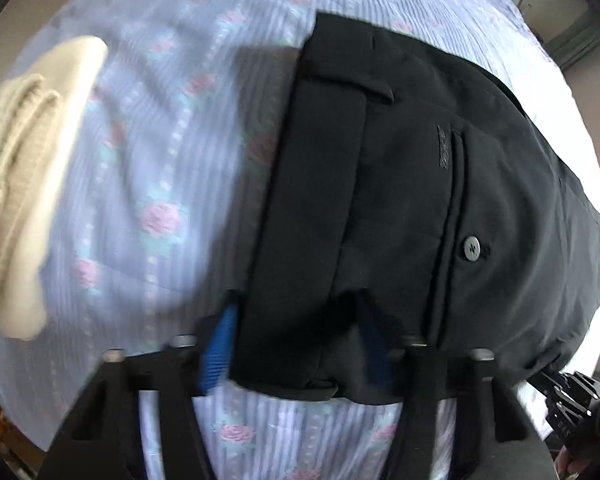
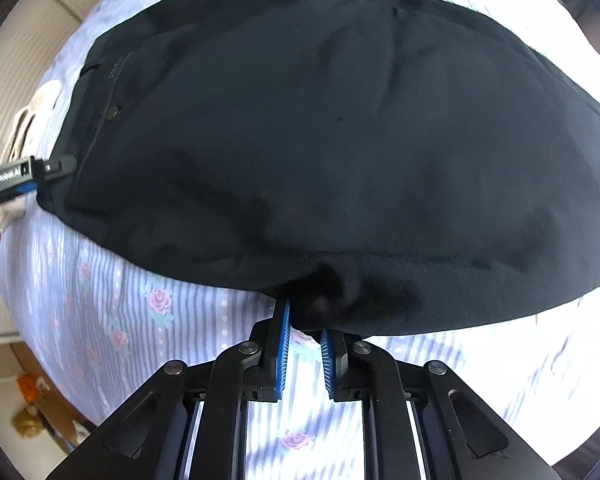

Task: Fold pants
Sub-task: 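Close the left tool on the trouser end while the right tool holds it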

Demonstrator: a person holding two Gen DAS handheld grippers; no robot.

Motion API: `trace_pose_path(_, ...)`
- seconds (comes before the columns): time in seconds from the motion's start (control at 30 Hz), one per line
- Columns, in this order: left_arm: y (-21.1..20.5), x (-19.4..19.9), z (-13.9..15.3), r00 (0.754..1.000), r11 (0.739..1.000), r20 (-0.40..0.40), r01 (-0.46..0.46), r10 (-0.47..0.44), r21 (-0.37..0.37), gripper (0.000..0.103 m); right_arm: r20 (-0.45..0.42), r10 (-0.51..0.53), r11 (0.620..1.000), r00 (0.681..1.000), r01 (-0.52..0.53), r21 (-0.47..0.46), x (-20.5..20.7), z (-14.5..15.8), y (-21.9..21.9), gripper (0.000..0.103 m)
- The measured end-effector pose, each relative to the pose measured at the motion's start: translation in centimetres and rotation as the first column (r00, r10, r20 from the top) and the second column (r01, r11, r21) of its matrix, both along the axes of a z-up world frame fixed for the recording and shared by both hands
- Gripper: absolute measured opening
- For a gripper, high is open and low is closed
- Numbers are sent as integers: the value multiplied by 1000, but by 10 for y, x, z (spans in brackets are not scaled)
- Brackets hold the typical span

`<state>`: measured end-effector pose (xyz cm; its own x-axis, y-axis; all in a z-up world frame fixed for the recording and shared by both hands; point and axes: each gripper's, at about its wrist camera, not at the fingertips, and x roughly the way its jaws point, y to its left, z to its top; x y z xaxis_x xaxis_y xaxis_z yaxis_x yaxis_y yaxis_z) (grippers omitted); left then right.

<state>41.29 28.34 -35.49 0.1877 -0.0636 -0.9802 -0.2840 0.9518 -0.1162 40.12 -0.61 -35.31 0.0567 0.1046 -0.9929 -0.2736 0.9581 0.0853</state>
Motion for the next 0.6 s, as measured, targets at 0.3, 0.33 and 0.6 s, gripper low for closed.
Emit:
trace_pose_path(0.3, 6, 2, 68, 988, 913, 152, -63, 0, 403, 2, 28, 18, 1000, 999, -19, 18, -6, 19, -3, 16)
trace_pose_path(0.33, 11, 3, 68, 989, 903, 148, -54, -11, 426, 2, 32, 21, 1000, 999, -21, 7, -8, 22, -3, 16)
trace_pose_path(0.6, 26, -9, 61, 989, 997, 145, -24, 12, 79, 51, 27, 90, 994, 996, -88, -61, -11, 14, 8, 16)
